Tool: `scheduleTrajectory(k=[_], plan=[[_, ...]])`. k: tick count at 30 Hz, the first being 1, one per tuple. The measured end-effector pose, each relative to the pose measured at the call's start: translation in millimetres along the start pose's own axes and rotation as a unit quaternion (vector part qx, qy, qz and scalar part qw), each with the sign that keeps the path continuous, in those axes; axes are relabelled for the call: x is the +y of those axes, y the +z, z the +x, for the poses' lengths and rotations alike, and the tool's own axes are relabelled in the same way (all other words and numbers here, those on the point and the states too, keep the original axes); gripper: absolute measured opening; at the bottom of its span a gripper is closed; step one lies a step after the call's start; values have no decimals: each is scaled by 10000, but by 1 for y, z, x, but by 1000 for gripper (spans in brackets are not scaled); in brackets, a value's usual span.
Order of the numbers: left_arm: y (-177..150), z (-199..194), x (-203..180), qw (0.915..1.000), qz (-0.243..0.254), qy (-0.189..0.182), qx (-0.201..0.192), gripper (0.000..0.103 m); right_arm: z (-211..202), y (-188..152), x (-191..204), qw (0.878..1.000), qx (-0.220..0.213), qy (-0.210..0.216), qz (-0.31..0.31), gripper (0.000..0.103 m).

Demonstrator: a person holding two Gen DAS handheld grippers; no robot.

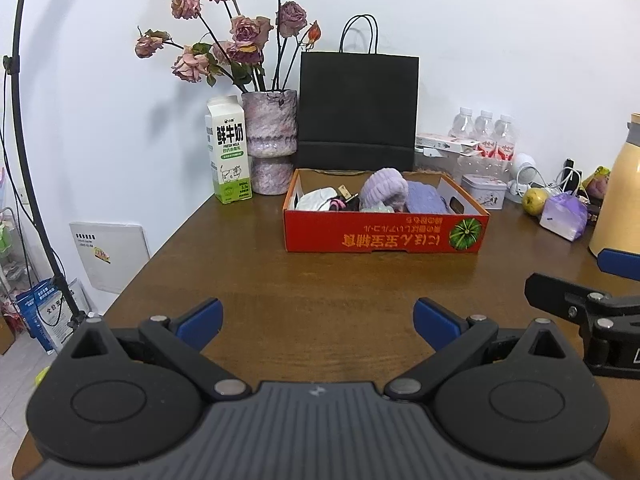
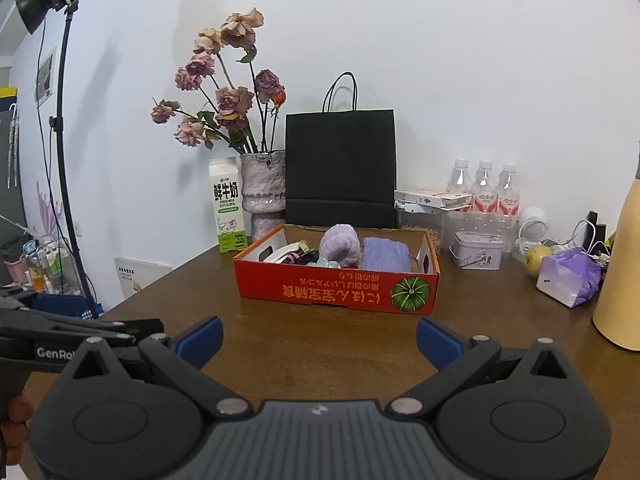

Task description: Organize objects

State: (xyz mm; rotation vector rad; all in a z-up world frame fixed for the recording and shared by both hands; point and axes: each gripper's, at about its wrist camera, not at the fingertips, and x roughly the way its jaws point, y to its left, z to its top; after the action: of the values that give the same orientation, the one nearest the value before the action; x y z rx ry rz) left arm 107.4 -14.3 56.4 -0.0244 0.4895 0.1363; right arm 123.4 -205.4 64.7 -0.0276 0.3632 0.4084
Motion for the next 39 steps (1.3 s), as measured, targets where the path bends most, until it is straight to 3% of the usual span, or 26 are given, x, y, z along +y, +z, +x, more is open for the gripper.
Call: scheduleTrajectory(k=[39], plan=[[-11, -20, 1, 10000, 10, -13, -26, 103, -16, -9, 6, 10000, 11, -1, -45, 103]])
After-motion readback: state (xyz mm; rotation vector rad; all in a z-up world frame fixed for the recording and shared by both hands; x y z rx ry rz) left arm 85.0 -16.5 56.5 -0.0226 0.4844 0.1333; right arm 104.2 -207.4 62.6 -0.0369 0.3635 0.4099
